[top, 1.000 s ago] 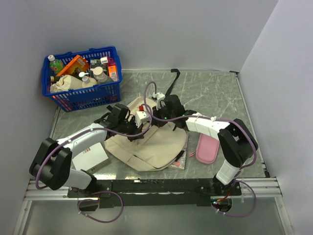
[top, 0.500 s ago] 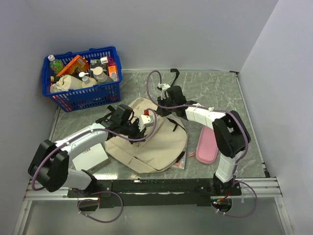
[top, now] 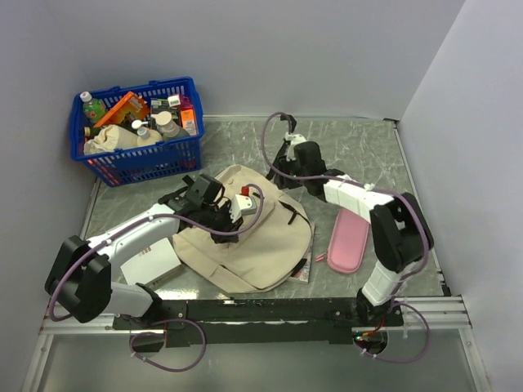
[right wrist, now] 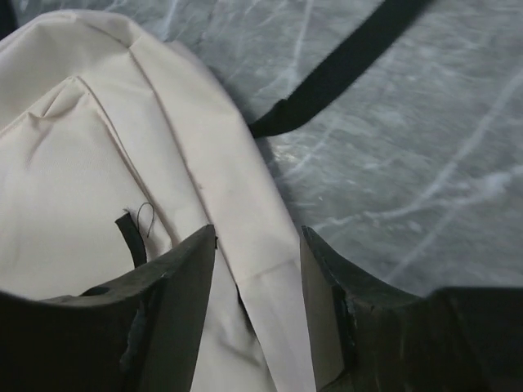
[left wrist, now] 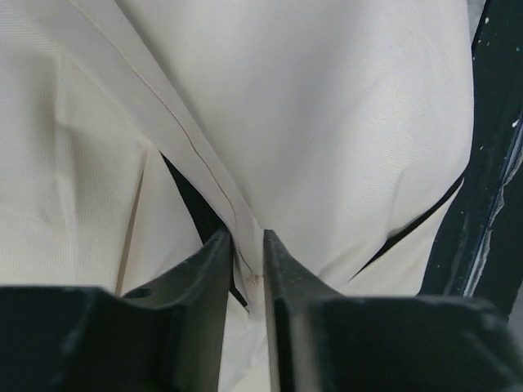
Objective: Pack the student bag
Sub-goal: Zip the student bag at the center of the board, then adjust the student bag at the center of the board.
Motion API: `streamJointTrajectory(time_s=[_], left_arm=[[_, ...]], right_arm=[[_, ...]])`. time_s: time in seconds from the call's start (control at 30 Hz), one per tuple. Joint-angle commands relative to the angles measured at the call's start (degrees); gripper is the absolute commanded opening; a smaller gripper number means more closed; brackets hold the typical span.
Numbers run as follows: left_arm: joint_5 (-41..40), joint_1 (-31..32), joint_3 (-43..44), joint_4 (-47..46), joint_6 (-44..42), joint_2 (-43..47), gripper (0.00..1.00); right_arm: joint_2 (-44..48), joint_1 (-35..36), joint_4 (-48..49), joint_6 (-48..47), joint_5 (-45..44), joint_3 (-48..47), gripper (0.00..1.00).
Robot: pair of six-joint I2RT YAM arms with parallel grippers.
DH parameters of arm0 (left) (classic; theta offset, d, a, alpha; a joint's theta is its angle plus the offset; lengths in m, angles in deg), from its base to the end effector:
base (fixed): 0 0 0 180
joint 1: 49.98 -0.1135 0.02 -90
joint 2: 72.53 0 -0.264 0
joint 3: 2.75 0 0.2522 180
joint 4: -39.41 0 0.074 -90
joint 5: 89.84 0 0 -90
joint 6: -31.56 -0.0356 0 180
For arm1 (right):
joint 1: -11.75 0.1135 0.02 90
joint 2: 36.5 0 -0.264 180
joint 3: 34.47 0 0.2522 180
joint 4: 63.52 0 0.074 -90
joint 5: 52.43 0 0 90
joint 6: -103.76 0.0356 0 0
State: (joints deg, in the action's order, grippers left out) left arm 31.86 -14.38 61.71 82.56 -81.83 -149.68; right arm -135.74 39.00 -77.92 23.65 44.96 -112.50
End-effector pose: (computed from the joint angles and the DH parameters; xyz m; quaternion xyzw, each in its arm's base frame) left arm 0.2053 -0.1700 0.2292 0.5226 0.7609 -0.2896 0.2532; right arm 0.3414 0.1810 0.2192 -0.1631 0.8730 0.1996 0.4141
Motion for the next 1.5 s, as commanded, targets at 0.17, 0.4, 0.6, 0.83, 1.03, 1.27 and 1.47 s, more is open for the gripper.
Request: streamJointTrajectory(time_s=[0.17,0.4,0.6,0.83,1.03,1.27,1.47], left_arm=[[-6.3,0.4,9.4,-0.2,3.8,-2.8,0.49],[-6.9,3.3,15.9,-2.2,6.9,-12.0,0.59],[-9.1,3.9,17.6,-6.4,9.1,-19.4,0.61],[-11.0,3.9,18.0,-12.9,10.2,-24.2,0.51],[-13.5,3.9,19.3,-16.2,8.8,-21.1,0.05],[-14.0,4.7,30.5,-13.6,7.1,-18.7,0.01],[-14.7,5.8,31.4,-13.3,3.7,-20.1,0.01]], right_arm=[[12.5,-0.2,-8.8,5.8,-11.9,9.8,0.59],[15.6,-0.2,-12.7,7.8,-12.7,14.8,0.58],[19.7,-0.3,-10.4,8.0,-10.5,18.6,0.52],[19.6,-0.2,-7.5,10.1,-5.2,21.7,0.36],[21.4,-0.2,-4.1,11.8,-2.3,25.1,0.05],[30.4,-0.3,-3.6,12.3,-3.8,29.4,0.00],[36.0,-0.1,-4.1,13.7,-3.9,33.4,0.00]])
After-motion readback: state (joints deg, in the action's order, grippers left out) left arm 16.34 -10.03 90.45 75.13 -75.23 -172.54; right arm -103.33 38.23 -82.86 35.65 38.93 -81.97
